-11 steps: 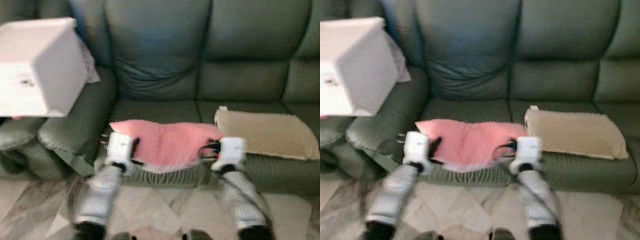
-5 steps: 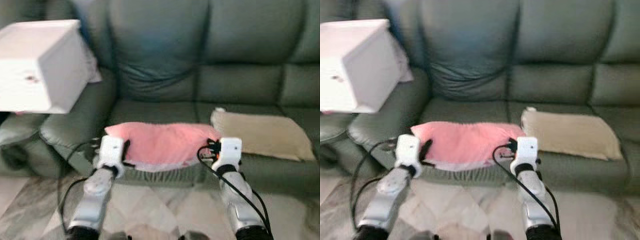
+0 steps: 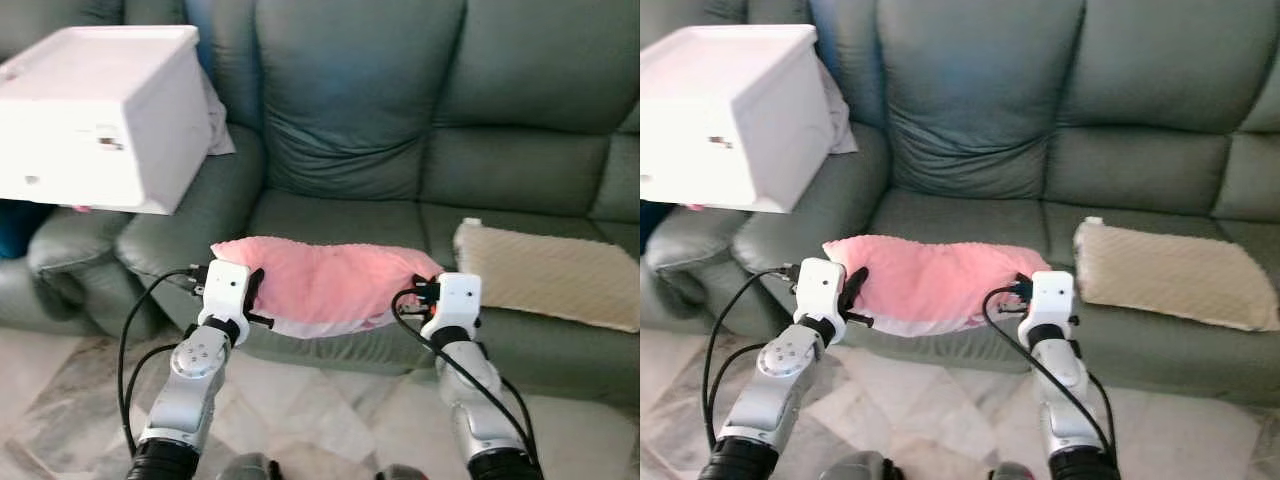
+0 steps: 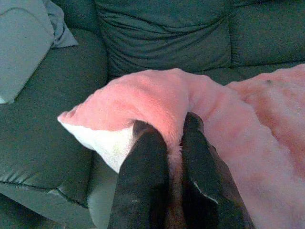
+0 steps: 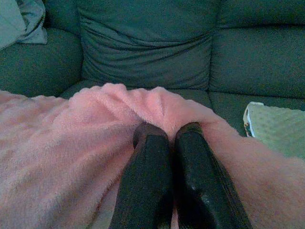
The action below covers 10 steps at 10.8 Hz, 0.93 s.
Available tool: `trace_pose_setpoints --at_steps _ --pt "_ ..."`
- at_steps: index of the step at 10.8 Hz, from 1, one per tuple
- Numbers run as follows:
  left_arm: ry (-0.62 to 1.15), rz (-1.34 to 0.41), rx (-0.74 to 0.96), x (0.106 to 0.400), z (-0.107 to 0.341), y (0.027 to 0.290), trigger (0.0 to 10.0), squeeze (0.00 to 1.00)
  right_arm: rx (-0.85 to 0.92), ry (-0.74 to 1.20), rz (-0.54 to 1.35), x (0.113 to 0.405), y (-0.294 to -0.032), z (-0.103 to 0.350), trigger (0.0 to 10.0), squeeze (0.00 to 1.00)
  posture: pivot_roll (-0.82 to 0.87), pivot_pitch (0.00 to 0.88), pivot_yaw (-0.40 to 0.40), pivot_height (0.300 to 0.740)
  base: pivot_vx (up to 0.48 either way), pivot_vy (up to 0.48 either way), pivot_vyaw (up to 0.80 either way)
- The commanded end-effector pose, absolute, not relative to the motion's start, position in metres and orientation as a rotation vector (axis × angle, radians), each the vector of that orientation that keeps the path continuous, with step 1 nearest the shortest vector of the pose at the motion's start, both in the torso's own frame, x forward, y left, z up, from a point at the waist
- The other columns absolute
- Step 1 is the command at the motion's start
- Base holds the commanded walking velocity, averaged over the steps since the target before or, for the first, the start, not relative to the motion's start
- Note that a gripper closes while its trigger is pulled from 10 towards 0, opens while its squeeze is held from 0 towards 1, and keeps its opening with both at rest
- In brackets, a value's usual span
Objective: Move the pillow to the sofa
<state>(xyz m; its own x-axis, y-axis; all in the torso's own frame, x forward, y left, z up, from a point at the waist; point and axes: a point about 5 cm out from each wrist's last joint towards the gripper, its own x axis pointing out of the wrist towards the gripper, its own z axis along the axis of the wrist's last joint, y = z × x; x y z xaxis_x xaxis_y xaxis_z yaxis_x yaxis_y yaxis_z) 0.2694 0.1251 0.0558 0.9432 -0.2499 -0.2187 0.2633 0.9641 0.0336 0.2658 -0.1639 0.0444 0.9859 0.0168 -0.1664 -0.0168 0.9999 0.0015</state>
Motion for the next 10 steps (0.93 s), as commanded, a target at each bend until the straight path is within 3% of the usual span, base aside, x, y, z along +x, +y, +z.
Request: trace_pose_setpoints --at_steps 1,4,10 --pt "0.202 -0.279 0.066 0.2702 0.0578 0.1224 10.0 0.00 -0.004 0.143 0.020 0.2707 -0.1634 0.0495 10.0 0.00 0.00 0.000 0.011 0.740 0.000 0.356 0.00" --pt "0.201 -0.287 0.063 0.2696 0.0579 0.1214 10.0 0.00 -0.002 0.137 0.032 0.2731 -0.1597 0.0512 10.0 0.00 0.00 0.000 0.008 0.740 0.000 0.320 0.00" --pt "0.177 -0.330 0.041 0.2680 0.0604 0.1125 10.0 0.00 0.000 0.134 0.041 0.2738 -0.1568 0.0518 10.0 0.00 0.00 0.000 0.008 0.740 0.000 0.000 0.00"
